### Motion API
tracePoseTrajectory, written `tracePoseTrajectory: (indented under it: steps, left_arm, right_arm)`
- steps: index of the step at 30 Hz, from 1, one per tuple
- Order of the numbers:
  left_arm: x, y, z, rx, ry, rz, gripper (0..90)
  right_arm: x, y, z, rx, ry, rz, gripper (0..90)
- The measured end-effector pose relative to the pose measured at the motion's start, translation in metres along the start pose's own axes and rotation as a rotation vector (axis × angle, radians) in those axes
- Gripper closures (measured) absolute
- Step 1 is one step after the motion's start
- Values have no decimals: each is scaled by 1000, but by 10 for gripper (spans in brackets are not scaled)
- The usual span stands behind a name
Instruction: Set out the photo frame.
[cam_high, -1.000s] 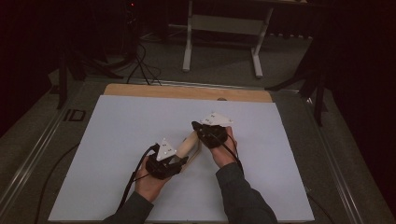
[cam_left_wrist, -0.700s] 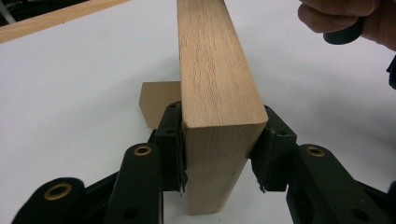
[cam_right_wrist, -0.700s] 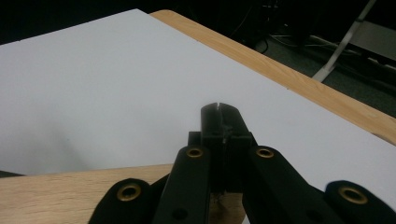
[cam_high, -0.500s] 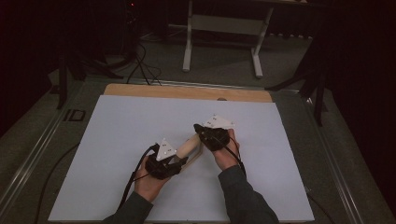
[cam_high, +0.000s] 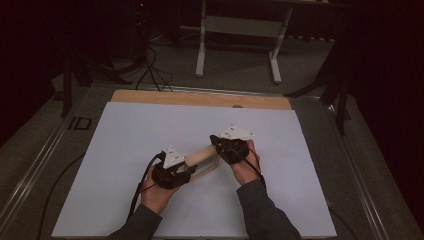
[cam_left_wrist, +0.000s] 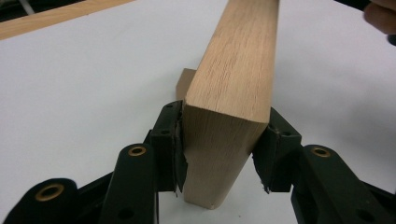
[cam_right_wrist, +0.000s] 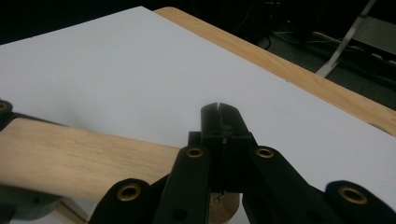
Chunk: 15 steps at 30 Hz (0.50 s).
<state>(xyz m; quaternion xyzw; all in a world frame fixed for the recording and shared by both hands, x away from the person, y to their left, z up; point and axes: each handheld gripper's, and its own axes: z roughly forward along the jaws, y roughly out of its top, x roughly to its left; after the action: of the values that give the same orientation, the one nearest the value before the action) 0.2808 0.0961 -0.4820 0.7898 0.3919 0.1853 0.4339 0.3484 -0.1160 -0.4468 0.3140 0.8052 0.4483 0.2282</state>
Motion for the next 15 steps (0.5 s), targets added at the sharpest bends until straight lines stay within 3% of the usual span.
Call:
tracePoseTrajectory:
  steps: [6,15]
  left_arm:
    - [6,0,-1,-2,5,-29,560]
    - [10,0,0,-4,18,-40,533]
  right_arm:
    - [0,-1,-4,9,4,0,898]
    - [0,-3,-10,18,4,4,898]
